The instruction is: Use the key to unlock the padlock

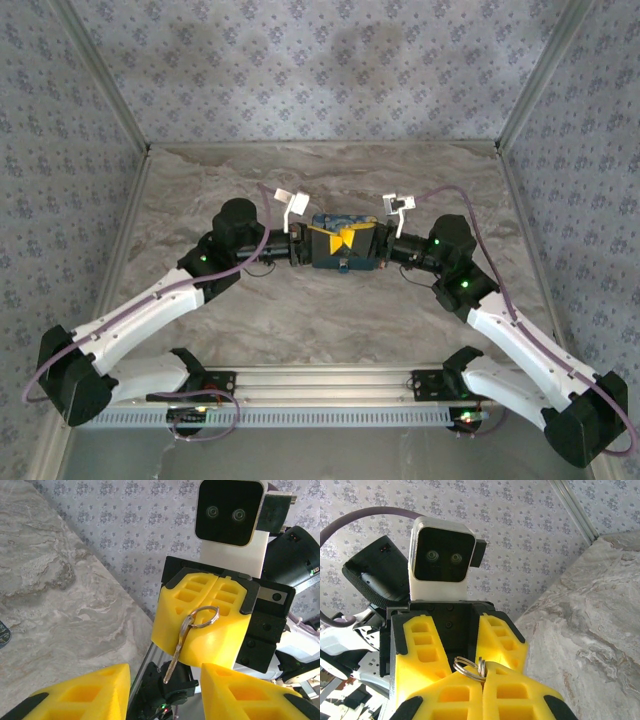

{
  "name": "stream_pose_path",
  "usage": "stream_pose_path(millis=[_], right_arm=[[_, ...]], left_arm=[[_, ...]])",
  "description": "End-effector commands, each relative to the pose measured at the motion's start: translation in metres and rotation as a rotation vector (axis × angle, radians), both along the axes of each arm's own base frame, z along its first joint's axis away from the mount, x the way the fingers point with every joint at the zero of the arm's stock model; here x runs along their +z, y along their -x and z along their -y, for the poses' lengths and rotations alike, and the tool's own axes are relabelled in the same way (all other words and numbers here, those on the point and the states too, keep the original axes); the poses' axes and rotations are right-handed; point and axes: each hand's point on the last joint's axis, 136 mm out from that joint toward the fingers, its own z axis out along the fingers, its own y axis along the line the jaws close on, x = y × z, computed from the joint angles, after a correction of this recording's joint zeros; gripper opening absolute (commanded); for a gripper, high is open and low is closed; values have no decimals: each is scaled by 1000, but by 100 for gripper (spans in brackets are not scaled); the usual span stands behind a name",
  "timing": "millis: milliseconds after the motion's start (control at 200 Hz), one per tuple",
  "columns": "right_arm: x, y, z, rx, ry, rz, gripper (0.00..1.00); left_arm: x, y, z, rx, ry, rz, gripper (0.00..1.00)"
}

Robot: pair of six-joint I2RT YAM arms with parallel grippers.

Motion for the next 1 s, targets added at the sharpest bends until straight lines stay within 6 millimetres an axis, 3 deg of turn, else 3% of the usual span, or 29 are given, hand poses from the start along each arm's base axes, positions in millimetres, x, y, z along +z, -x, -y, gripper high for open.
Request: stream_pose_path(millis=[0, 305, 485, 670, 829, 879, 999], right_arm=[[8, 10, 0, 34, -13, 26, 0], [8, 11, 0, 37, -13, 24, 0], [9, 12, 0, 45, -21, 26, 0], [8, 12, -1, 50, -21, 23, 0], [4, 12, 0, 47, -13, 14, 0], [1, 10, 1, 35, -5, 4, 8], [-11, 0, 11, -31, 35, -37, 38]], left_arm=[[28, 4, -6, 10, 53, 80, 40], [31, 6, -4, -6, 64, 84, 20], [32, 7, -4, -13, 68, 88, 17], [34, 7, -3, -16, 75, 94, 0], [35, 7, -6, -5, 74, 105, 0], [32, 7, -6, 1, 61, 102, 0], [19, 3, -9, 27, -22, 80, 0]])
